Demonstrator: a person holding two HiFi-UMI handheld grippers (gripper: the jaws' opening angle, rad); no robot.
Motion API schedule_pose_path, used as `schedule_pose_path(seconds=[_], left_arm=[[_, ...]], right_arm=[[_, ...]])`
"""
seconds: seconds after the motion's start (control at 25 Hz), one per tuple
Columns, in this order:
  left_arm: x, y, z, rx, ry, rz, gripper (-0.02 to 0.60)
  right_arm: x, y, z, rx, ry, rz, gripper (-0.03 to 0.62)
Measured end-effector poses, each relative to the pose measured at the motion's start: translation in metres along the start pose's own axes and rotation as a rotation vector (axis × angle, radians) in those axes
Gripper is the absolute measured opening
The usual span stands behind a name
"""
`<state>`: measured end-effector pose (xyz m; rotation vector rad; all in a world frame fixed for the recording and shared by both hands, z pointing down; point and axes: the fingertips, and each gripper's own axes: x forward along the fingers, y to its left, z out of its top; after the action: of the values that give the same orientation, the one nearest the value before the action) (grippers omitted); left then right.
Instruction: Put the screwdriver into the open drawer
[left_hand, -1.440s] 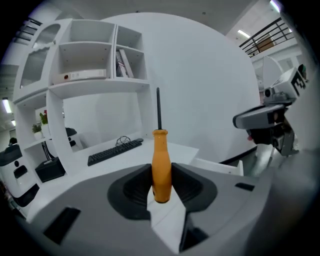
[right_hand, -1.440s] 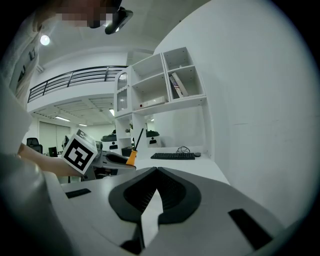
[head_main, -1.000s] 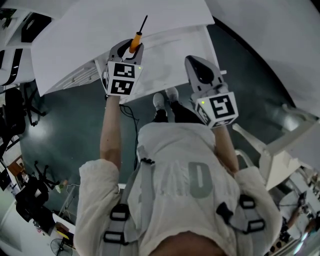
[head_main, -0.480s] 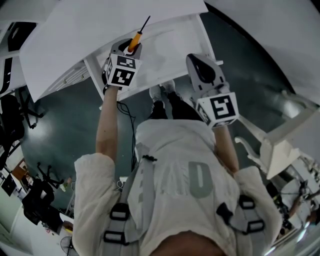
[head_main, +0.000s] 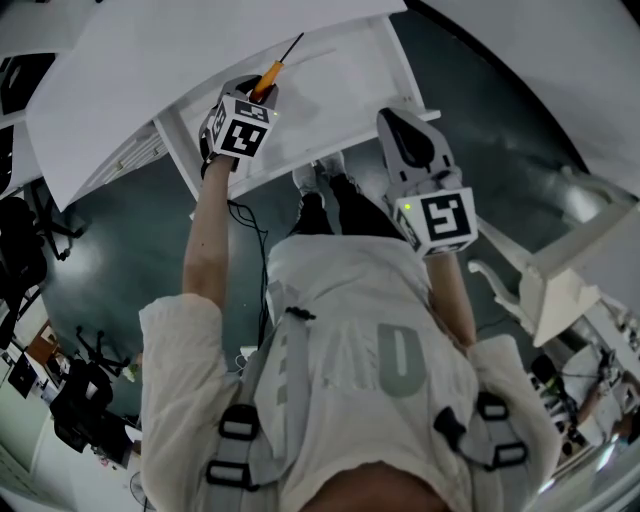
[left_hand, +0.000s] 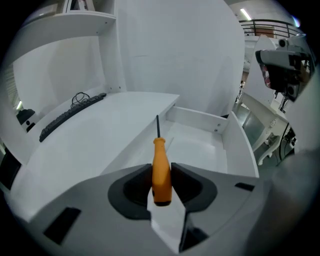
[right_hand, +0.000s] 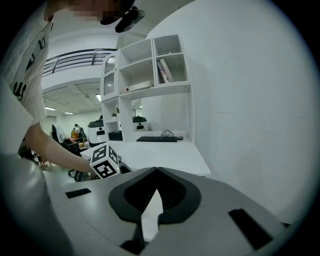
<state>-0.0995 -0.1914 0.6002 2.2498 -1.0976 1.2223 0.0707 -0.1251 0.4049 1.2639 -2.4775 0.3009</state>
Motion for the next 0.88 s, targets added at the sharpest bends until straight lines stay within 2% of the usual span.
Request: schedule_pose_path(seconds=[0.32, 0.88], left_arm=[[0.025, -0.012, -0.019, 0.038, 0.057, -0.037, 0.118], [0.039, -0.021, -0.042, 0.003, 0.115, -0.073, 0.117]], right_arm=[[-0.003, -0.010, -0.005, 0.015, 0.029, -0.023, 0.005], [0.002, -0.001, -0.015, 0.005, 0.065, 0.006, 0.005]])
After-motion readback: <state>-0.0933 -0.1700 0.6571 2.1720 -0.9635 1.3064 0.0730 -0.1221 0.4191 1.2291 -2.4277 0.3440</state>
